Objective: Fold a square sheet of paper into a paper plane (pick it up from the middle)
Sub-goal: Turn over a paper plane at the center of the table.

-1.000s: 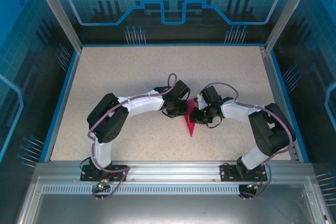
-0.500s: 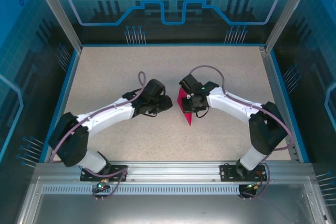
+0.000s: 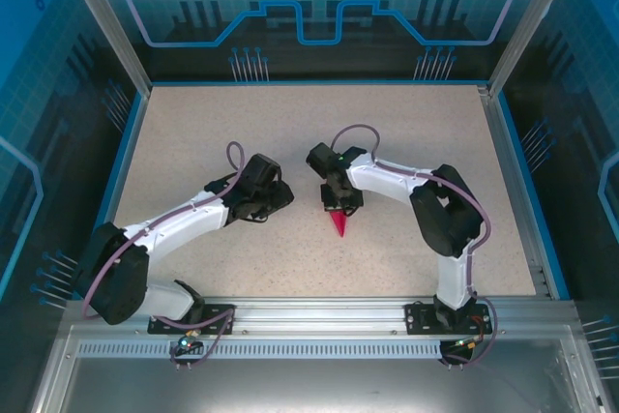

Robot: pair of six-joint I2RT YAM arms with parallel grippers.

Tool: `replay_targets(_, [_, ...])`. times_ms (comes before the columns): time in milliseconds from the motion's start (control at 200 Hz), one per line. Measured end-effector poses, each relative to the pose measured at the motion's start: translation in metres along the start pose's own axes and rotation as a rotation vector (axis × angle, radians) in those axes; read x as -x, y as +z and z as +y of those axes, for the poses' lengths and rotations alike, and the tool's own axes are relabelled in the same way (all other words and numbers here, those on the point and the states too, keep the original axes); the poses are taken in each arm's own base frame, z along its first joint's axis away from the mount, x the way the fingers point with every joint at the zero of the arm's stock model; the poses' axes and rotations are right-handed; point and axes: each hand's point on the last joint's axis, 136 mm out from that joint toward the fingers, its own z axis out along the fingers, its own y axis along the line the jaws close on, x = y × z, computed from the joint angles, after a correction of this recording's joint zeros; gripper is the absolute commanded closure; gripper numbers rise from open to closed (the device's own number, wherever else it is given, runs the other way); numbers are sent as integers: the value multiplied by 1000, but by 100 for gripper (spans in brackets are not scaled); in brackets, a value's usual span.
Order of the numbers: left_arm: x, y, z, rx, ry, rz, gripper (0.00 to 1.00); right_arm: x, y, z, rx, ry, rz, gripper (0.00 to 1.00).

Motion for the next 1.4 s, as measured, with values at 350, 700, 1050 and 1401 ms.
replay_targets(350, [-2,5,2,8,-1,14,53,-6,18,3,10,18,30,71])
replay_targets(700, [-6,12,2,13,-1,36,53,-7,21,3,11,18,33,66])
replay_targets(1050, [-6,12,2,11,0,37,54,-7,22,5,23,-15,39,63])
replay_targets(1401, [-3,10,-4,-1,19,29,54,-5,12,4,31,-87,24,57])
